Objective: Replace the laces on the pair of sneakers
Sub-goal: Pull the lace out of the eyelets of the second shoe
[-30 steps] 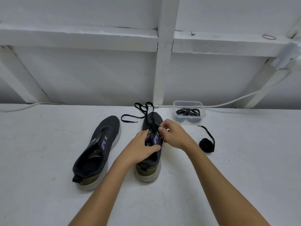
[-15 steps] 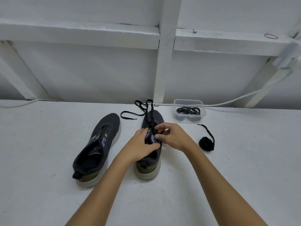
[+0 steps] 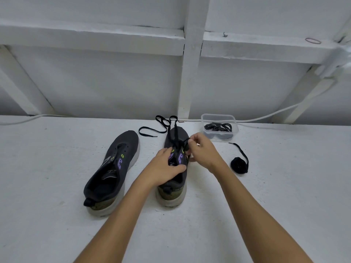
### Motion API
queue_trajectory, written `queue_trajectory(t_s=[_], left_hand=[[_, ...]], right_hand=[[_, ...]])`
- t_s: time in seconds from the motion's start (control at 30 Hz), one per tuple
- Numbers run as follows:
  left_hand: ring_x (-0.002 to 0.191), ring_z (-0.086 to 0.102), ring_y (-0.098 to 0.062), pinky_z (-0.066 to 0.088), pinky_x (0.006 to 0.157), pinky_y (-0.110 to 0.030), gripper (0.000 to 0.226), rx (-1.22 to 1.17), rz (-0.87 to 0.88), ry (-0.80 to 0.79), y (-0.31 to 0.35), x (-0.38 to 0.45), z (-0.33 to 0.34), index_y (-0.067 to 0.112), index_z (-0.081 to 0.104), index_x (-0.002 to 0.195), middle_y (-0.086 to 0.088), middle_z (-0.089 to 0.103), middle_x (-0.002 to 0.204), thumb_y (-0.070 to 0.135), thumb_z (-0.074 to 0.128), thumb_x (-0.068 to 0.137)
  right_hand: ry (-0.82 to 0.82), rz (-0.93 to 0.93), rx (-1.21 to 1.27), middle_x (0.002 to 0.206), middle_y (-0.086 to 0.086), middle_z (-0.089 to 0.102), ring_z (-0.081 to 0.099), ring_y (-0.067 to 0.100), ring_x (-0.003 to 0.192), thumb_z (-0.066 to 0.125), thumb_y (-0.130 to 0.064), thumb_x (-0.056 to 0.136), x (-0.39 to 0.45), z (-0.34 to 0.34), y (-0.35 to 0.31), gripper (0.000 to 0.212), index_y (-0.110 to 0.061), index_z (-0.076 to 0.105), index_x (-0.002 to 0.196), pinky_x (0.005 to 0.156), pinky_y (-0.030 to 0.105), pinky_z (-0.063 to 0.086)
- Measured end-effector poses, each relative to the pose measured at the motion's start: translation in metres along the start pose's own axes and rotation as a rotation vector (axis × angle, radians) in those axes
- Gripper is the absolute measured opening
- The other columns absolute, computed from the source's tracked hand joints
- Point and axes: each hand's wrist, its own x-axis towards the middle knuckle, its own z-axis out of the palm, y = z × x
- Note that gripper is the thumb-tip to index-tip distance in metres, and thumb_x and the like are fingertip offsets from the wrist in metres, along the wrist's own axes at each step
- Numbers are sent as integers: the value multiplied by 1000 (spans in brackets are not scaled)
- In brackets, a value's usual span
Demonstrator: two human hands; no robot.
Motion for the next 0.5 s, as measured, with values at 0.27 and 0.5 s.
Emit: queue_trajectory(t_s=[0.27, 0.5], left_hand=[[133, 43, -9, 38, 106, -29, 79, -22, -6, 20, -2, 0, -1, 27, 34, 152, 11, 35, 153, 49, 69, 85], [129, 45, -8, 37, 102, -27, 73, -42, 7, 29, -2, -2, -1, 29, 38, 149, 12, 38, 149, 47, 70, 85]], right_hand=[[-90, 39, 37, 83, -1, 73, 66, 9, 74, 73, -26, 92, -7, -4, 8, 11, -15, 72, 90, 68, 31, 62], [-7, -35, -104, 87, 1, 70, 69, 19, 77, 61, -25, 99, -4, 4, 12, 12, -16, 63, 91, 75, 44, 62]])
